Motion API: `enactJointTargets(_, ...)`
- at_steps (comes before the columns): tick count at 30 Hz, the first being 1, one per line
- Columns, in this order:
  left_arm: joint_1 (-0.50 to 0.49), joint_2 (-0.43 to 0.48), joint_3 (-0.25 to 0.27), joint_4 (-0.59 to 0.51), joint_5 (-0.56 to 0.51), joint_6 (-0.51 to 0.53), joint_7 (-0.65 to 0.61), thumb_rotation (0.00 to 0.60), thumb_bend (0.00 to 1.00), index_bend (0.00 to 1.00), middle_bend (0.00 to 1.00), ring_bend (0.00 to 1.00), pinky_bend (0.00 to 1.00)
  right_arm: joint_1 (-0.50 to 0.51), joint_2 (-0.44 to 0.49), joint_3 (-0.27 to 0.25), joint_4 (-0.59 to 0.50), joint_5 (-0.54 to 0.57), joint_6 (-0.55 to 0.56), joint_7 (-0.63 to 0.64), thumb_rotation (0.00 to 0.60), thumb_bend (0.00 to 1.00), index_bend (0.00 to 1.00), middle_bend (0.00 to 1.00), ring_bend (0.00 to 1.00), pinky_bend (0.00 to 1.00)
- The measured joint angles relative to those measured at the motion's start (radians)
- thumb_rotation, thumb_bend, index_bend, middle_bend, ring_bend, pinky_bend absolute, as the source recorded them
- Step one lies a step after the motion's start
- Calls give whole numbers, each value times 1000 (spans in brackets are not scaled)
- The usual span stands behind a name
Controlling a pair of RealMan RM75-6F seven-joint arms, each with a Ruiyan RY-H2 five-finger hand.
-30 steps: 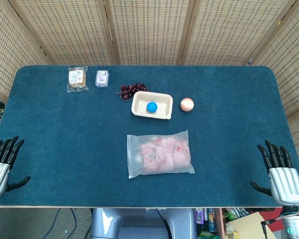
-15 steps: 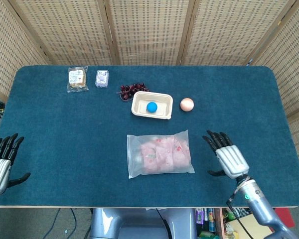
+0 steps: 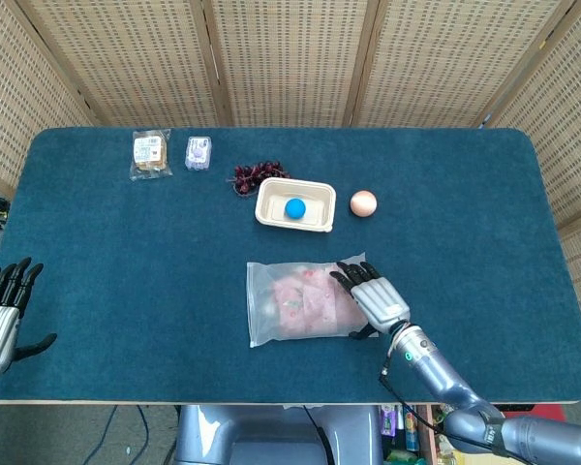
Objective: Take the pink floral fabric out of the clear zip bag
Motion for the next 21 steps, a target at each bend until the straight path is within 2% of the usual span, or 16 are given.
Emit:
enactJointTargets(8, -2, -3, -3, 2, -13, -6, 6, 600, 143, 0, 0, 0, 0, 98, -97, -4, 78, 179, 4, -134, 600, 0, 0, 0, 0, 0)
enactJointTargets(14, -5, -4, -5, 4, -20, -12, 6, 600, 142, 0, 0, 0, 0, 147, -134, -18, 112, 226, 20, -162, 600, 0, 0, 17, 1, 7)
enactJointTargets(16, -5, -4, -5, 4, -21, -13, 5, 600, 143, 0, 0, 0, 0, 156, -138, -23, 123, 226, 24, -162, 600, 0, 8, 93, 50, 78)
enactJointTargets(18, -6, -4, -5, 4, -23, -15, 5, 600, 143, 0, 0, 0, 0, 164, -140, -29, 130, 229, 25, -167, 600, 33, 76, 212, 163, 202)
enactJointTargets(20, -7, -4, -5, 3, -25, -18, 5, 600, 143, 0, 0, 0, 0, 171, -140, -35, 132, 233, 23, -172, 600, 188, 253, 376, 331, 366)
enactJointTargets(21, -7, -4, -5, 4, -26, -19, 5, 600, 144, 0, 0, 0, 0, 175, -139, -39, 133, 234, 21, -172, 600, 258, 314, 425, 379, 414)
